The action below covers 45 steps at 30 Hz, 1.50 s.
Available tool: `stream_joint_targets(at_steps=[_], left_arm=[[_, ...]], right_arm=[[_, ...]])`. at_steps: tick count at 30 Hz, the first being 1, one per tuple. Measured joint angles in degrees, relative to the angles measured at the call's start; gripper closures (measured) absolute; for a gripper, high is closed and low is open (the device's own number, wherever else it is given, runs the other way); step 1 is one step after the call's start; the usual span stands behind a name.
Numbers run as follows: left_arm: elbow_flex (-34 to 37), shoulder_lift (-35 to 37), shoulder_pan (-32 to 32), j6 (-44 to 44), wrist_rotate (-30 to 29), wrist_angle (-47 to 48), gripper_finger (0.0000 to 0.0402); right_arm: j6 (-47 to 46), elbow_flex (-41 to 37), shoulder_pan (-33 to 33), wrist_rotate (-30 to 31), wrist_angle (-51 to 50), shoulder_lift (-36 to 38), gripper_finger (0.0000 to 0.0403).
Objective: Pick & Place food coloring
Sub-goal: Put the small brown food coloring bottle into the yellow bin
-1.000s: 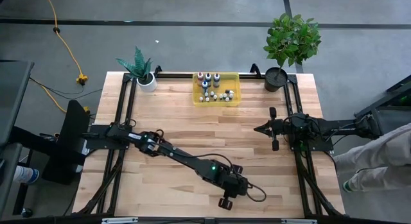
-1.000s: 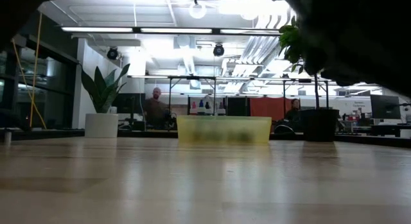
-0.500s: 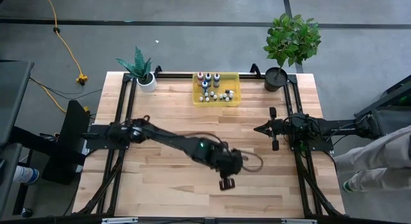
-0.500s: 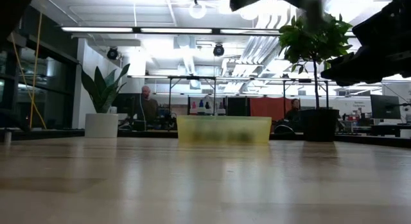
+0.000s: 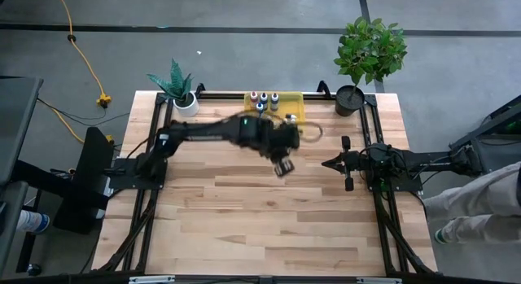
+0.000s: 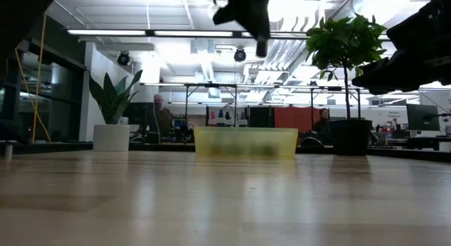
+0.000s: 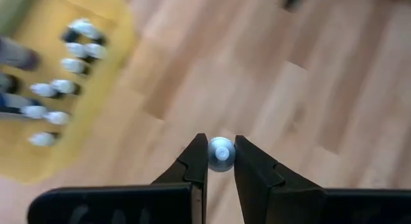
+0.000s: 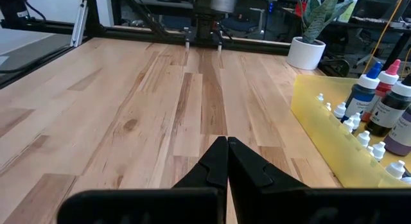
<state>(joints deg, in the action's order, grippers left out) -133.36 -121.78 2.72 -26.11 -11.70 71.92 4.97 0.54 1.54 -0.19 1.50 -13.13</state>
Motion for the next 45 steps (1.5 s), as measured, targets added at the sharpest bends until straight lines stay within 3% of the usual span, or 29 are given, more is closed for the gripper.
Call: stream_joint_targets(at_steps=[8, 22, 34, 45], left_arm=[[-0.02, -0.97, -9.57, 5.36, -1.29, -1.99, 0.036], [0.09, -9.49, -22.32, 0.13, 1.08, -12.35, 0.036], [0.1, -15.52, -25.22, -9.19, 1.71, -19.34, 0.0356], [0.09, -17.29, -23.49, -14.81, -10.71, -17.23, 0.0356]], right_arm=[[0.0, 0.0, -0.02, 0.0, 0.0, 0.0, 0.0402], [0.0, 0.0, -0.01, 0.06, 0.06, 0.0, 0.0402], [0.0, 0.0, 0.0, 0.02, 0.02, 0.0, 0.0402], [-0.01, 0.0, -0.02, 0.02, 0.02, 0.0, 0.0402]])
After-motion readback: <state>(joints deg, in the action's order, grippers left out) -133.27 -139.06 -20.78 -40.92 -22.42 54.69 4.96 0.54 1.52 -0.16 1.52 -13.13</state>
